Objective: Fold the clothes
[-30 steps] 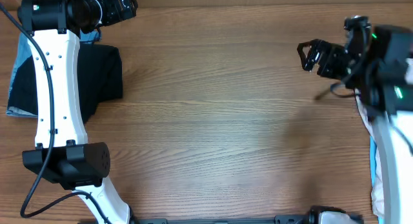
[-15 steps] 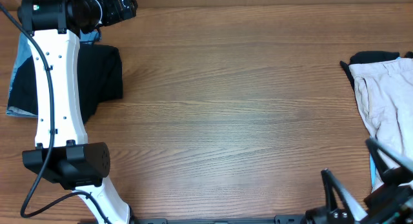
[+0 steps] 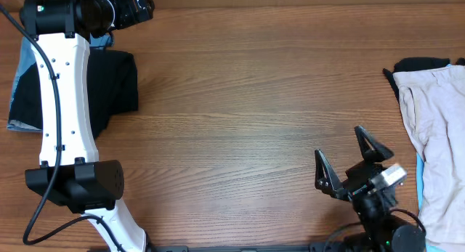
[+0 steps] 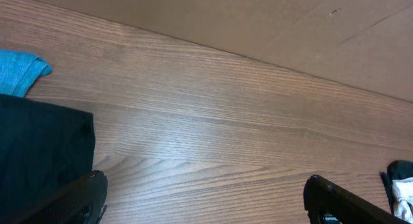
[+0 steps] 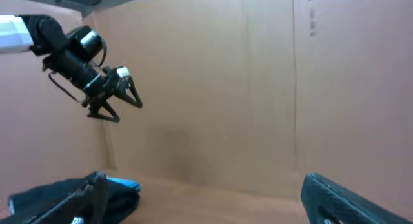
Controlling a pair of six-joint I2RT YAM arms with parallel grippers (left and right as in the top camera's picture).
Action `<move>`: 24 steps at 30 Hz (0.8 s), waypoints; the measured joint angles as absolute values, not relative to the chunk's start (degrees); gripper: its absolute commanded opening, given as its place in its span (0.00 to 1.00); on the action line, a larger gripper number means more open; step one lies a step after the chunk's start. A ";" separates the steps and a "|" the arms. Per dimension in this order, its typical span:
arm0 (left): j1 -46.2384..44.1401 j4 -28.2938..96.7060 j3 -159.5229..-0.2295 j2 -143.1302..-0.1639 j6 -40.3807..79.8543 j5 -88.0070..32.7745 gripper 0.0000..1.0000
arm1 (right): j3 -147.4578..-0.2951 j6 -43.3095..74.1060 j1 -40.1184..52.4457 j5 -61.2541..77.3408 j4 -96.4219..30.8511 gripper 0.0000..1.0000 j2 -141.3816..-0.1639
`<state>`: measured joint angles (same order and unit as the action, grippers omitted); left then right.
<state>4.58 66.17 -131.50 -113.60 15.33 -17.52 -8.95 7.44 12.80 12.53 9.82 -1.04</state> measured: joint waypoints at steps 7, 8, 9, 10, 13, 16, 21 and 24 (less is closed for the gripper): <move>4.58 66.15 -131.50 -113.60 15.33 -17.52 1.00 | -1.76 7.46 12.78 9.47 13.76 1.00 -0.80; 4.58 66.17 -131.50 -113.60 15.33 -17.52 1.00 | -1.41 7.49 12.80 8.97 12.86 1.00 -0.75; 4.58 66.15 -131.50 -113.60 15.33 -17.52 1.00 | -1.10 7.51 12.80 8.47 11.49 1.00 -0.75; 4.58 66.15 -131.50 -113.60 15.33 -17.52 1.00 | -1.06 7.46 12.80 8.05 10.48 1.00 -0.73; 4.58 66.17 -131.50 -113.60 15.33 -17.52 1.00 | -1.06 7.46 12.80 6.22 6.22 1.00 -0.69; 4.58 66.17 -131.50 -113.60 15.33 -17.52 1.00 | -1.06 7.44 12.80 5.02 0.82 1.00 -0.64; 4.58 66.17 -131.50 -113.60 15.33 -17.52 1.00 | -1.06 7.46 12.80 4.32 -4.29 1.00 -0.64; 4.58 66.15 -131.50 -113.60 15.33 -17.52 1.00 | -1.06 7.46 12.80 4.21 -4.64 1.00 -0.64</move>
